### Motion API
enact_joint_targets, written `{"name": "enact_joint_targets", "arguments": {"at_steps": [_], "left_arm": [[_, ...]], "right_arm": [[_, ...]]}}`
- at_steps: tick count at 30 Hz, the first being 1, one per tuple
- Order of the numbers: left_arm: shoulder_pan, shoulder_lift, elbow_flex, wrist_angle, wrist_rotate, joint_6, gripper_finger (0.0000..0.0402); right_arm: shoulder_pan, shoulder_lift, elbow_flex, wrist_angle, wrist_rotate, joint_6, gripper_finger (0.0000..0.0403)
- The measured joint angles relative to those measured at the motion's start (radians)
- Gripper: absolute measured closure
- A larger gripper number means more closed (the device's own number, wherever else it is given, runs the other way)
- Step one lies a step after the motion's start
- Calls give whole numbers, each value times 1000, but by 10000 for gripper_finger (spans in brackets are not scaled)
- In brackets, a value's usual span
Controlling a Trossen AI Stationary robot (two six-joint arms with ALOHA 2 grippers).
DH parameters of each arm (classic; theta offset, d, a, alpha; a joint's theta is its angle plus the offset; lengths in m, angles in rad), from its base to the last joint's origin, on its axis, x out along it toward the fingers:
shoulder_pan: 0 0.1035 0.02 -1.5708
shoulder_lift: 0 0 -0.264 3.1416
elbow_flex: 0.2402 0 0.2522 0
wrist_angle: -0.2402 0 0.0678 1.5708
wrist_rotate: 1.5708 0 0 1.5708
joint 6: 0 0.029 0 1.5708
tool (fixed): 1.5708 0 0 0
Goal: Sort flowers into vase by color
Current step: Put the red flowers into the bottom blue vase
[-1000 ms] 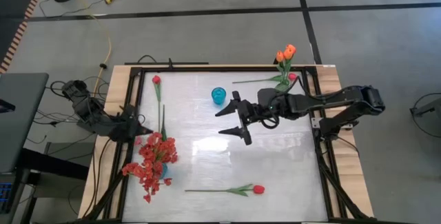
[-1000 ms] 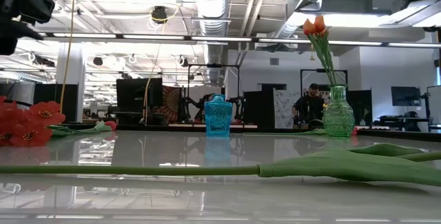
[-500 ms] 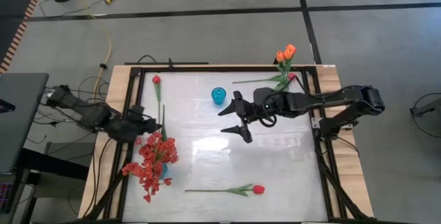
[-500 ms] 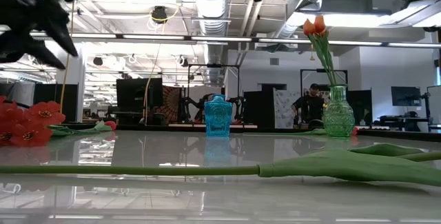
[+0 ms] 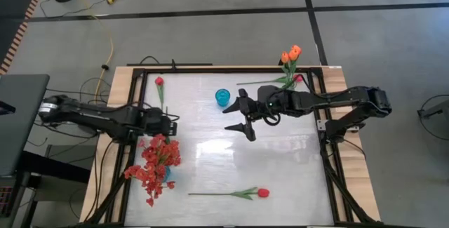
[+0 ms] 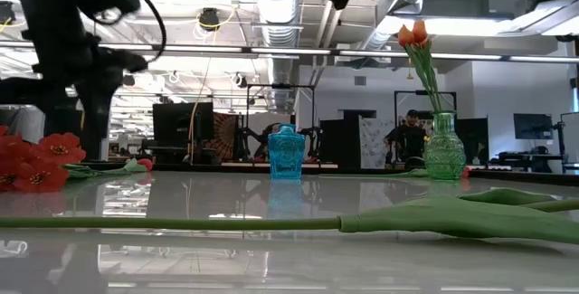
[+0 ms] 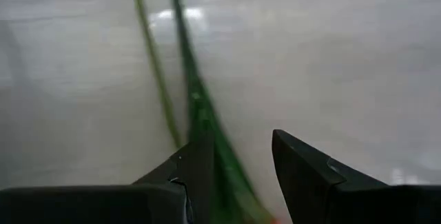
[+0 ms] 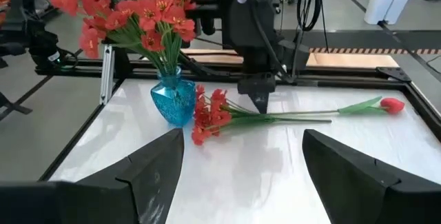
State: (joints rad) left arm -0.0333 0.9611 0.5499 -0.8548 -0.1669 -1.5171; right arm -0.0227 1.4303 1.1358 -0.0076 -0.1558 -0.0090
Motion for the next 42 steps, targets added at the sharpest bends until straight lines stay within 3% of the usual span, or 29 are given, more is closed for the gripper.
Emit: {"name": "enact_joint_targets", "arguments": {"at_steps": [10, 34, 38, 42], "left_arm": [[54, 136, 0, 24, 29, 88, 267], [54, 350, 5, 154, 63, 147, 268], [54, 329, 2, 149, 54, 162, 296], [54, 300, -2, 142, 40, 163, 353]], "right_arm": [[-21, 0, 0, -85, -22, 0, 81], [-52, 0, 0, -93, -60, -26, 81], [-52, 0, 0, -93, -60, -26, 81], [-52, 0, 0, -93, -60, -26, 81]]}}
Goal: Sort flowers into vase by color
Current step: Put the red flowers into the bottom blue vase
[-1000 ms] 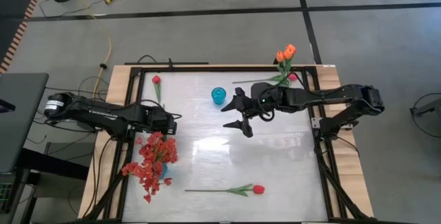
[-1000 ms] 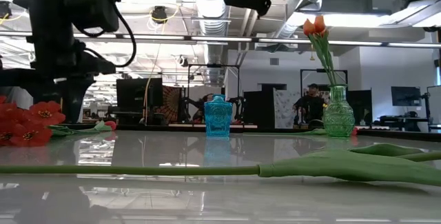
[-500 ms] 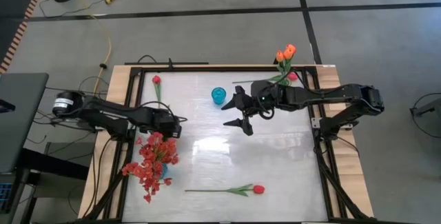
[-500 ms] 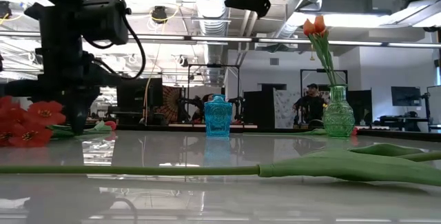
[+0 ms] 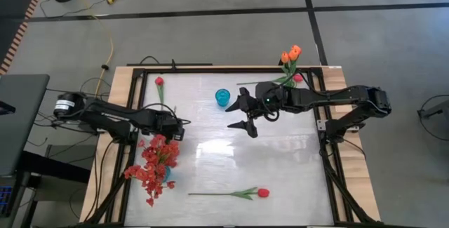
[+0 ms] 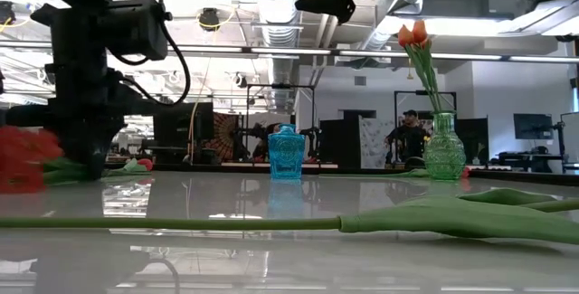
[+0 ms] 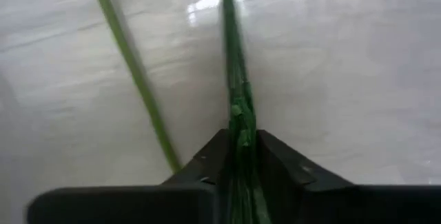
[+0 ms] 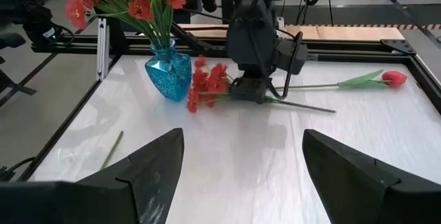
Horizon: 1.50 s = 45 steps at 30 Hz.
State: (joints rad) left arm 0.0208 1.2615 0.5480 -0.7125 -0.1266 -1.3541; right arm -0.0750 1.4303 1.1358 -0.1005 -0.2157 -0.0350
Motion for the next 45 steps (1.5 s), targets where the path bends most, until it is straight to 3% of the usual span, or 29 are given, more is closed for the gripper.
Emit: {"name": "enact_joint_targets", "arguments": {"at_steps": [3, 8, 18, 24, 28, 32, 39, 45], "left_arm": [[1, -39, 0, 13, -20, -1, 390], [1, -146, 1, 27, -92, -43, 385], [2, -437, 24, 190, -432, 36, 390], [41, -557, 24, 362, -462, 152, 390], [80, -591, 25, 499, -419, 187, 390], [130, -596, 25, 593, -329, 111, 390], [193, -563, 25, 728, -118, -52, 391], [194, -469, 25, 869, -16, -152, 391]], "right_arm": [[0, 0, 0, 1, 0, 0, 81], [-9, 0, 0, 1, 0, 0, 81], [-13, 0, 0, 16, 0, 0, 81], [-22, 0, 0, 53, 28, -82, 81], [-37, 0, 0, 77, 34, -322, 81], [-39, 0, 0, 125, 44, -701, 81], [1, 0, 0, 234, 268, -1395, 81], [2, 16, 0, 339, 294, -1648, 81]]}}
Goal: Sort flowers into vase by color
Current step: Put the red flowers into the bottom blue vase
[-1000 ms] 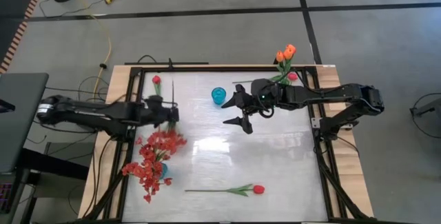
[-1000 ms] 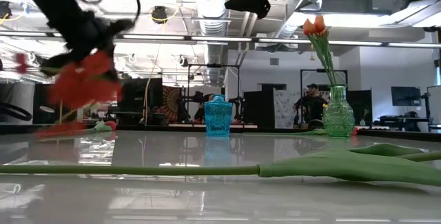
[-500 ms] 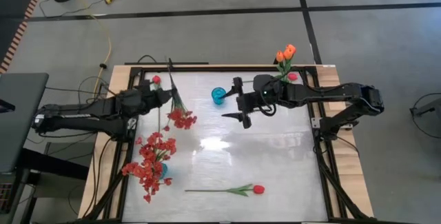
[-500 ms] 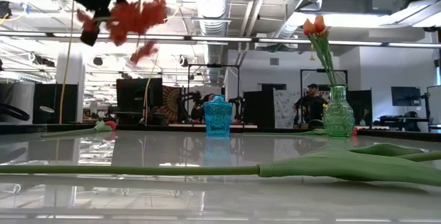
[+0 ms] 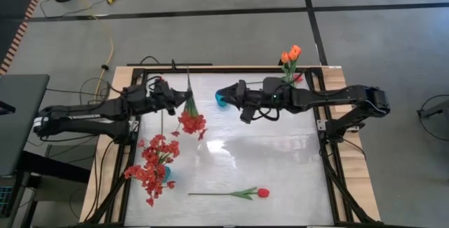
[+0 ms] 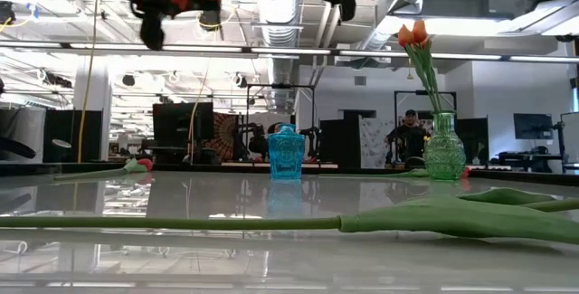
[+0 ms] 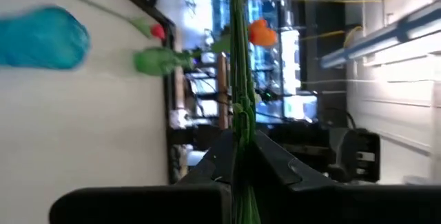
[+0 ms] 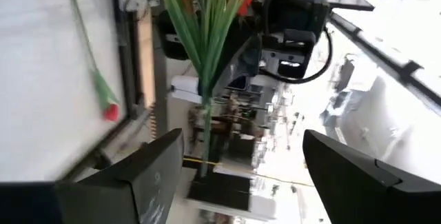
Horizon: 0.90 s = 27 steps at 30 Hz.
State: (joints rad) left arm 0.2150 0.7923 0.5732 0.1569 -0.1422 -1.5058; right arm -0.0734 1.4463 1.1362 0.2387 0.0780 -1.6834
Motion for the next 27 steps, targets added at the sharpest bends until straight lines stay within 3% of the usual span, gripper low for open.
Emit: {"name": "enact_joint_targets", "arguments": {"at_steps": [13, 27], "left_arm": [[-5, 291, 1, 458, 84, -45, 391], [-26, 468, 2, 679, 124, -106, 391]], "right_arm": [[29, 67, 0, 59, -16, -28, 81], [17, 139, 4, 117, -82, -27, 81]]}}
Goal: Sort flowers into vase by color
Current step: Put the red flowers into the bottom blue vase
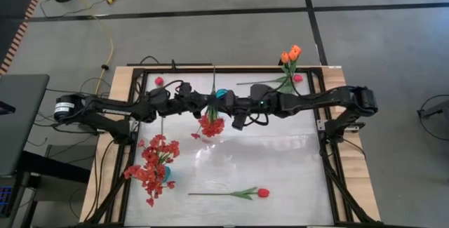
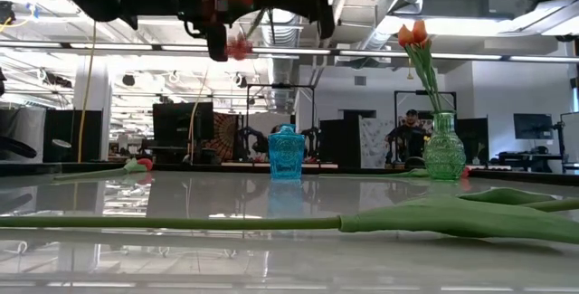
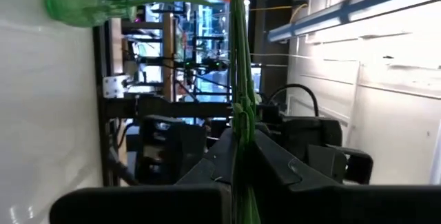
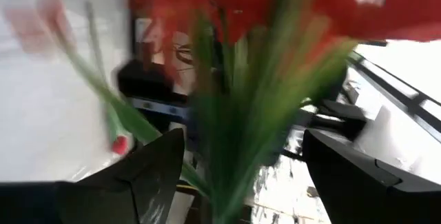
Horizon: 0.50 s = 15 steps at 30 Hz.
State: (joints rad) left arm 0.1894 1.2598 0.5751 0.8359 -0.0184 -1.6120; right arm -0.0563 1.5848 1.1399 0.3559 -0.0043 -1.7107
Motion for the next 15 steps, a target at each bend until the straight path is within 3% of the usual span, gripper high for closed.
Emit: {"name": "enact_joint_targets", "arguments": {"at_steps": [15], "left_arm": [[3, 1, 0, -14, 73, 19, 391]], "right_arm": [[-21, 41, 0, 101, -1, 48, 111]]}}
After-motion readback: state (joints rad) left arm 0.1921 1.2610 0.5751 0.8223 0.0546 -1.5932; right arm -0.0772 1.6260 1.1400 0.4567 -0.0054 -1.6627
